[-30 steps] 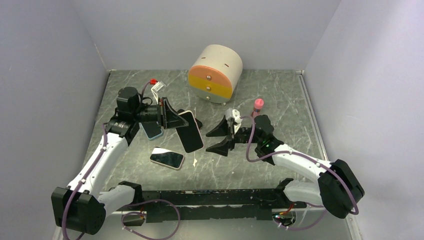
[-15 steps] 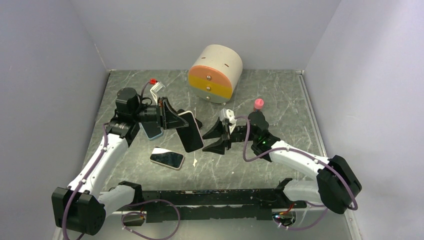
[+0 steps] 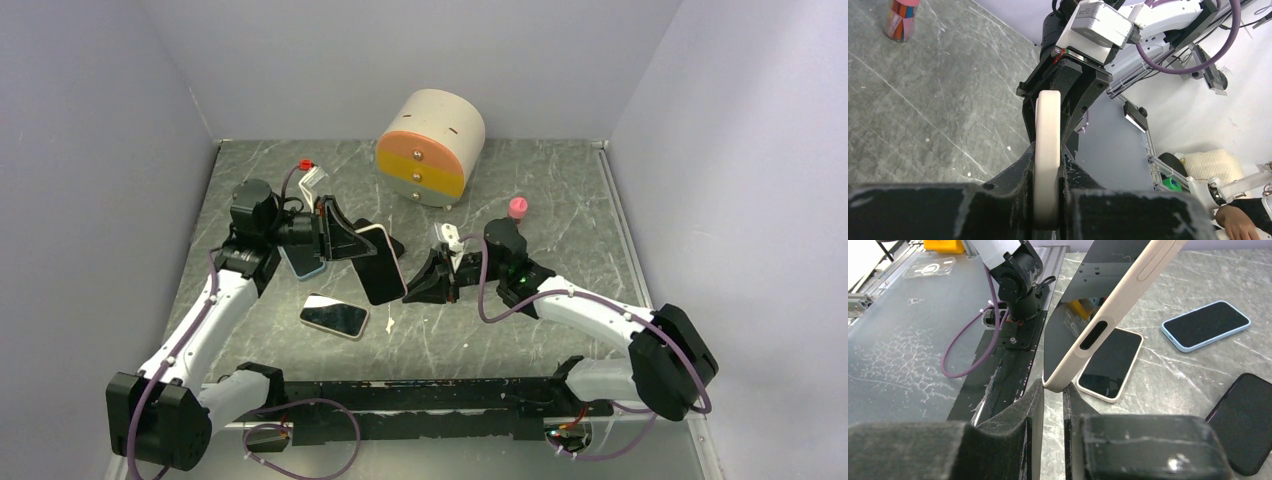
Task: Take the phone out of the phone case
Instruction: Remove the phone case from the phone.
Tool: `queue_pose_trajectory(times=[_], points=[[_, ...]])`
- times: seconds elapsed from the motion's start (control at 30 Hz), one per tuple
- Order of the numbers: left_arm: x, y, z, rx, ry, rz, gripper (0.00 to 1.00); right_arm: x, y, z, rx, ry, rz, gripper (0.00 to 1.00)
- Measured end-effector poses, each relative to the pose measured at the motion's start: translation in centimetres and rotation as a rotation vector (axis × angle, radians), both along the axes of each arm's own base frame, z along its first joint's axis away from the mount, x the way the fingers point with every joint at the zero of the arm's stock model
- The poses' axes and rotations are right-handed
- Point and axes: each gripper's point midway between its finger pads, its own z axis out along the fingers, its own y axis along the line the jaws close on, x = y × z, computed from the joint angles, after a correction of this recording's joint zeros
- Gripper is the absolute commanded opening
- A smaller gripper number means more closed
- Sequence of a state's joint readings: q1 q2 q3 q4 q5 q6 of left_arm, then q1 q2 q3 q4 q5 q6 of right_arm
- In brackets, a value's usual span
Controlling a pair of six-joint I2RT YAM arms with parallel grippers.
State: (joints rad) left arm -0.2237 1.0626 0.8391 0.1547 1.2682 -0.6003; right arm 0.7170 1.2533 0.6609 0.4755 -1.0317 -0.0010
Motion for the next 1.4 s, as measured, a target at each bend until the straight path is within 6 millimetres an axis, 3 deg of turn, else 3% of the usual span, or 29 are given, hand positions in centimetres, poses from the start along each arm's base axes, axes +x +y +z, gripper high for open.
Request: queue_pose_trajectory(times=[0.23,0.67,1.03,1.4], points=[[-0.2,0.0,0.0,-0.017,-0.002,-0.015,0.03,0.0,0.0,-0.2,-0.006,-0.023,0.01,0.0],[-0.8,0.1,-1.5,-0.102,0.047,0.01,0.03,-0.1,-0.2,-1.6,-0.072,-0.034,0.024,0.0],[-1.6,0.0,-1.3,-0.143,0.0,0.041,0.02,0.2,-0.3,-1.8,-0.131,-0.092,0.058,0.0],[-1.2,-0.2,-2.4,-0.153,0.039,0.064,0.03,0.7,-0.5,-3.0,-0.183,-0.154,0.074,0.0]])
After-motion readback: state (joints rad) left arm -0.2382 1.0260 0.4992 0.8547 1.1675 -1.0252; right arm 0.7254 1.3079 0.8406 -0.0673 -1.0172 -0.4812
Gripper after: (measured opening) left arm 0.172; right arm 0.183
